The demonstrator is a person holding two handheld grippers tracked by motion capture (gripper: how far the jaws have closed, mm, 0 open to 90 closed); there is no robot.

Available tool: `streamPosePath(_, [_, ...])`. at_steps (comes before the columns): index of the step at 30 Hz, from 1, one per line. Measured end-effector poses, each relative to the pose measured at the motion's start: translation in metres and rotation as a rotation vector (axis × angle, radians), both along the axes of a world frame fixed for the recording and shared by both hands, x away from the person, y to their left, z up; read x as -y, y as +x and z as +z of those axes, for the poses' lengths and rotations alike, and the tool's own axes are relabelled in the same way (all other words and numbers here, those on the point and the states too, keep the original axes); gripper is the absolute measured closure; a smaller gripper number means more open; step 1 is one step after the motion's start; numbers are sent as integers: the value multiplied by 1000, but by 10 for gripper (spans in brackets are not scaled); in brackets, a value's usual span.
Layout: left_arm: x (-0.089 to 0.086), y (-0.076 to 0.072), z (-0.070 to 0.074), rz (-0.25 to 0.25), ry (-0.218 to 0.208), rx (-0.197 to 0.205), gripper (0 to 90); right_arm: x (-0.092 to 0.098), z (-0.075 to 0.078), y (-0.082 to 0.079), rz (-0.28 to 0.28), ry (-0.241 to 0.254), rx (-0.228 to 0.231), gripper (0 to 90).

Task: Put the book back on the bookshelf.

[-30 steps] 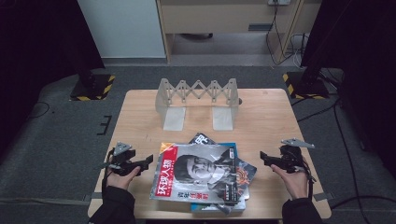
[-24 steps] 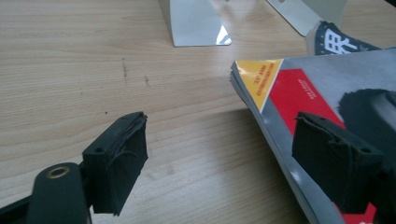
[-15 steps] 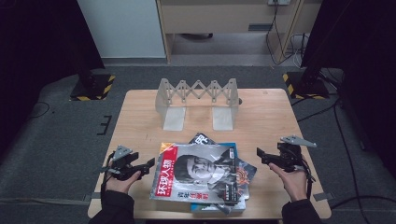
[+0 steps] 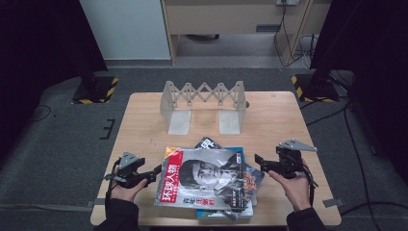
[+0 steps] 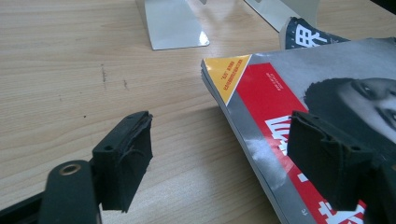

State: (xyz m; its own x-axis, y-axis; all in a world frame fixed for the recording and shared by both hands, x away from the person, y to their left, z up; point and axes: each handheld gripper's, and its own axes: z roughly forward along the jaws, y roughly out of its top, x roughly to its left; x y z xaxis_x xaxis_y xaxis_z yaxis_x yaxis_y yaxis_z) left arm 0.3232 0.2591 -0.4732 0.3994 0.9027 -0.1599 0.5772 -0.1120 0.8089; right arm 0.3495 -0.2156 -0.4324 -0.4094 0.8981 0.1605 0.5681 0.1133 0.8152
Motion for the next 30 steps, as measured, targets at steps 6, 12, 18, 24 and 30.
streamPosePath(6, [-1, -3, -3, -6, -17, -50, 230, -16, 0, -3, 38, -1, -8, 100])
streamPosePath(12, [3, -7, -5, -38, -39, -71, 247, -30, -2, -6, 72, -5, -14, 100])
streamPosePath(18, [7, -12, -7, -61, -60, -97, 258, -43, -2, -10, 107, 17, -11, 114])
streamPosePath(24, [11, -14, -10, -79, -72, -121, 271, -56, -6, -14, 147, 18, -25, 121])
streamPosePath(30, [13, -16, -13, -92, -92, -144, 299, -64, -15, -16, 165, -4, -43, 130])
